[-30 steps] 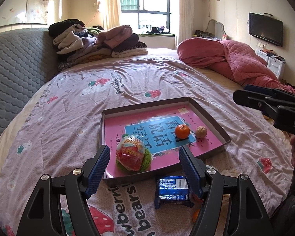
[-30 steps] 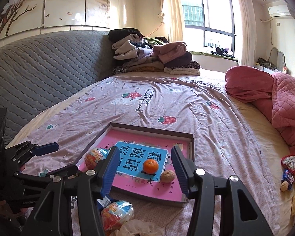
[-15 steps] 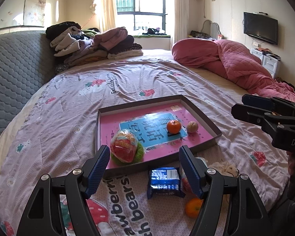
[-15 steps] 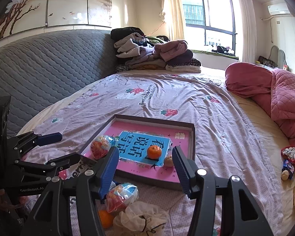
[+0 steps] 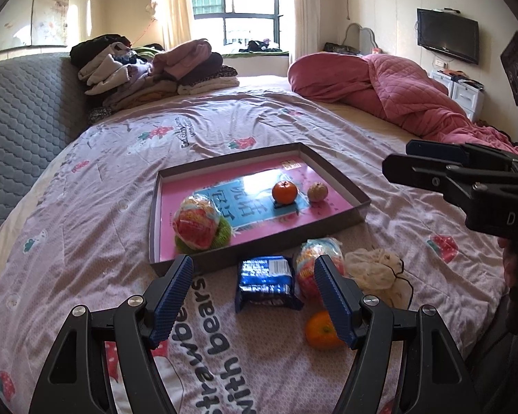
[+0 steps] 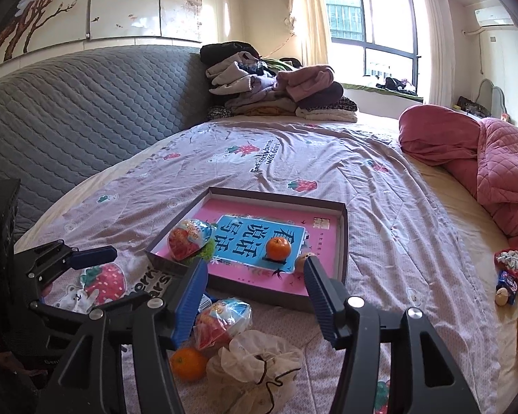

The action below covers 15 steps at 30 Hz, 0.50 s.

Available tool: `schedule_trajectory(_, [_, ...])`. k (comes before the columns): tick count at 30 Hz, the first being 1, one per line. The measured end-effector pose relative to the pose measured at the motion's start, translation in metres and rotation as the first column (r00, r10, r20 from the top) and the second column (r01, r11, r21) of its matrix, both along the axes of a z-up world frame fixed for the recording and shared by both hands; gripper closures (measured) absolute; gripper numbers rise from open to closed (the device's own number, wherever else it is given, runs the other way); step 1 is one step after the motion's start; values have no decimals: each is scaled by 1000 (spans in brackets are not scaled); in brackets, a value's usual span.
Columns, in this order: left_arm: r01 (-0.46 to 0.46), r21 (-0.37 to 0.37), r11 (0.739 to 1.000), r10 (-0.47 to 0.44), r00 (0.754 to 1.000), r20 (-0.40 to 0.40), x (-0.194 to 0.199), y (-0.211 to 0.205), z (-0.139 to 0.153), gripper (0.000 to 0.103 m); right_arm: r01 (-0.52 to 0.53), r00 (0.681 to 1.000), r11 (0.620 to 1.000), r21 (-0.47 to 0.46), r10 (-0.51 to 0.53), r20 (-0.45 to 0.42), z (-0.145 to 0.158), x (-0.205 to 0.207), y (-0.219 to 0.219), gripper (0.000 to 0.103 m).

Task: Organize objects
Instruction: 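Withdraw both open tools up and back from the tray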

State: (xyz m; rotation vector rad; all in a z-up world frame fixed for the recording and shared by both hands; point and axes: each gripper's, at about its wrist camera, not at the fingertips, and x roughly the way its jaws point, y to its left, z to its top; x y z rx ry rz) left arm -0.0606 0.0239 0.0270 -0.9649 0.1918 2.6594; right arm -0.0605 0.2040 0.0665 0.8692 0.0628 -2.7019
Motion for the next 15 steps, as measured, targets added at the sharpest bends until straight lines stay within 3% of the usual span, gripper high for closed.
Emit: schedule_trajectory(15, [20,-7,1000,-20,1000,20,15,6,-7,29,14,1000,1000,-8,-14,25,-10,13,4,45])
